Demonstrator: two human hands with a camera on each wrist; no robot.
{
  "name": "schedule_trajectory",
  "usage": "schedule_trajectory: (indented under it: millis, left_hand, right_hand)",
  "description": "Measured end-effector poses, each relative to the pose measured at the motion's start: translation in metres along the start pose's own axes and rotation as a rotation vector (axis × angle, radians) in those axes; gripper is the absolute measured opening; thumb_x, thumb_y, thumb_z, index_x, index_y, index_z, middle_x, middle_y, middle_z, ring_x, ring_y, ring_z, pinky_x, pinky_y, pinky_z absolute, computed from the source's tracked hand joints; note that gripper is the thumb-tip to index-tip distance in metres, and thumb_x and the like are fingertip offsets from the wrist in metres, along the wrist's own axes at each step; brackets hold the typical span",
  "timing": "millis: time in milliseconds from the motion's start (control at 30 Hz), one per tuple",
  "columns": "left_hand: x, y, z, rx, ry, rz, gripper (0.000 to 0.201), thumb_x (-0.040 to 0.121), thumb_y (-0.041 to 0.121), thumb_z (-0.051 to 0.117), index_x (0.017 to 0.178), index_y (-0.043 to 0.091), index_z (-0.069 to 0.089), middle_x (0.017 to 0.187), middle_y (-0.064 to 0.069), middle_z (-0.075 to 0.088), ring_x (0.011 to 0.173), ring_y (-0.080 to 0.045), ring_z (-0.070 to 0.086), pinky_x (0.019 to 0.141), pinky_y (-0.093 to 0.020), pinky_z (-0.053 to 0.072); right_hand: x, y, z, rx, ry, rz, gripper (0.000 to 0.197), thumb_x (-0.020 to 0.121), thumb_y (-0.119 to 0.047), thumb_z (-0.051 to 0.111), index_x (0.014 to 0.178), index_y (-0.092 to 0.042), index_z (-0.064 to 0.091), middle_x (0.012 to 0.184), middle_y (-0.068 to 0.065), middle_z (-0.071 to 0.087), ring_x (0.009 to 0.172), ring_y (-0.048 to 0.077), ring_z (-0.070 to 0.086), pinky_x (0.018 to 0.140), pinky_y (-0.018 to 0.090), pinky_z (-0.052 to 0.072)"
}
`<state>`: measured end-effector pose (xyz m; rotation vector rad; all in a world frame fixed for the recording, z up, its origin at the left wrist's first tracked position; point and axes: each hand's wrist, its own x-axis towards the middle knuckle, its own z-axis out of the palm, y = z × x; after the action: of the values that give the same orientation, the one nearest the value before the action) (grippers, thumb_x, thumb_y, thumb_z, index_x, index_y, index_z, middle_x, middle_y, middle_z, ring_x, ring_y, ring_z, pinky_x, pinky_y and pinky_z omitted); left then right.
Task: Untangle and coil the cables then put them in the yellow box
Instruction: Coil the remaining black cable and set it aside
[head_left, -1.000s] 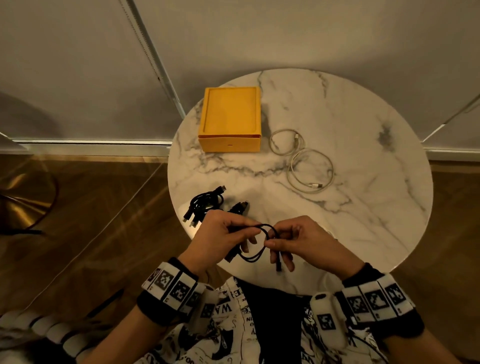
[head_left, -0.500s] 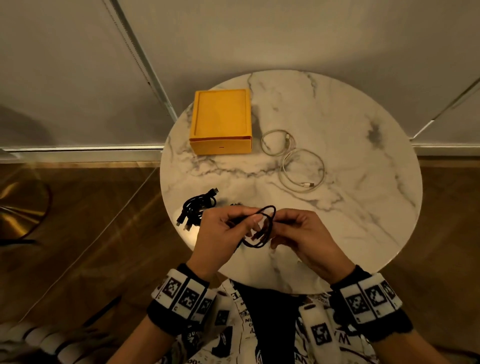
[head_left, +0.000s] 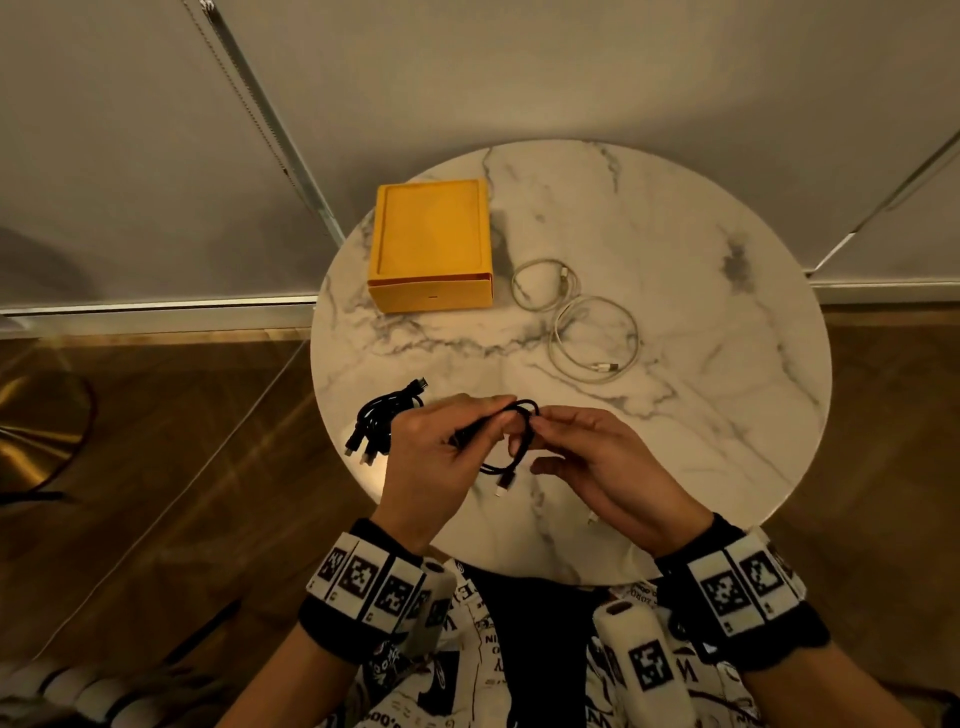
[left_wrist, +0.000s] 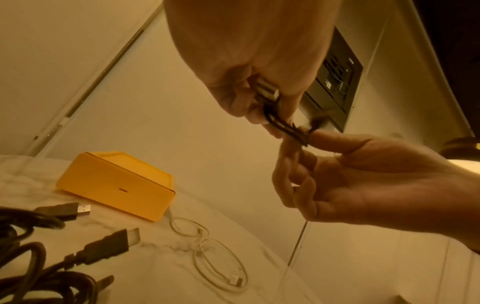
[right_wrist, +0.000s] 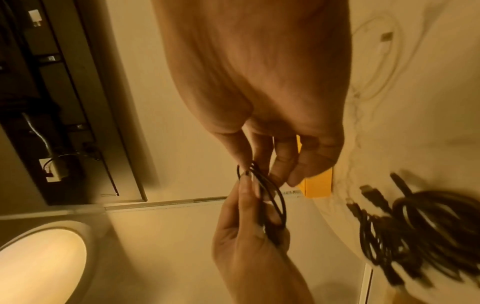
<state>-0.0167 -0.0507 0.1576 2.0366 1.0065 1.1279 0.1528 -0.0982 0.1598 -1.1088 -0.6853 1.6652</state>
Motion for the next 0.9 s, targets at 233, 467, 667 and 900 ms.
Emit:
schedule_trajectory:
  millis: [233, 467, 667, 900]
  left_hand:
    - [0.006, 0.002, 0.001, 0.005, -0.018, 0.053, 0.015, 0.087, 0.011, 0.069, 0.099, 0.004, 0.075, 0.074, -0.004, 0.07, 0.065, -0.009, 0.061, 0.063, -0.021, 0.049]
    - [0.0, -0.001, 0.008, -0.114, -0.095, -0.08, 0.012, 0.087, 0.011, 0.07, 0.097, 0.007, 0.076, 0.077, 0.009, 0.069, 0.069, -0.003, 0.064, 0.065, -0.024, 0.052]
    - [-0.003, -0.002, 0.009, -0.253, -0.095, -0.243, 0.009, 0.09, 0.012, 0.067, 0.093, 0.006, 0.073, 0.065, 0.001, 0.065, 0.06, -0.012, 0.062, 0.061, -0.025, 0.049]
    - [-0.005, -0.009, -0.004, -0.539, -0.259, -0.664, 0.029, 0.087, 0.03, 0.058, 0.104, 0.008, 0.068, 0.073, -0.006, 0.07, 0.058, -0.02, 0.063, 0.045, -0.026, 0.046]
  right_hand:
    - [-0.005, -0.004, 0.007, 0.058, -0.042, -0.069, 0.023, 0.088, -0.012, 0.056, 0.105, 0.003, 0.059, 0.063, 0.008, 0.056, 0.062, 0.015, 0.052, 0.064, 0.019, 0.045]
    - [-0.012, 0.0, 0.002, -0.358, 0.192, -0.104, 0.006, 0.088, -0.001, 0.065, 0.093, 0.0, 0.063, 0.084, 0.014, 0.075, 0.07, 0.03, 0.073, 0.06, 0.032, 0.058]
    - [-0.012, -0.013, -0.001, -0.342, 0.042, 0.071, 0.013, 0.091, -0.003, 0.061, 0.09, 0.008, 0.068, 0.08, 0.016, 0.073, 0.051, 0.026, 0.065, 0.041, 0.027, 0.048]
    - [-0.005, -0.024, -0.006, -0.187, 0.072, 0.099, 0.013, 0.09, -0.003, 0.059, 0.088, 0.009, 0.065, 0.081, 0.028, 0.07, 0.064, 0.032, 0.071, 0.053, 0.028, 0.057]
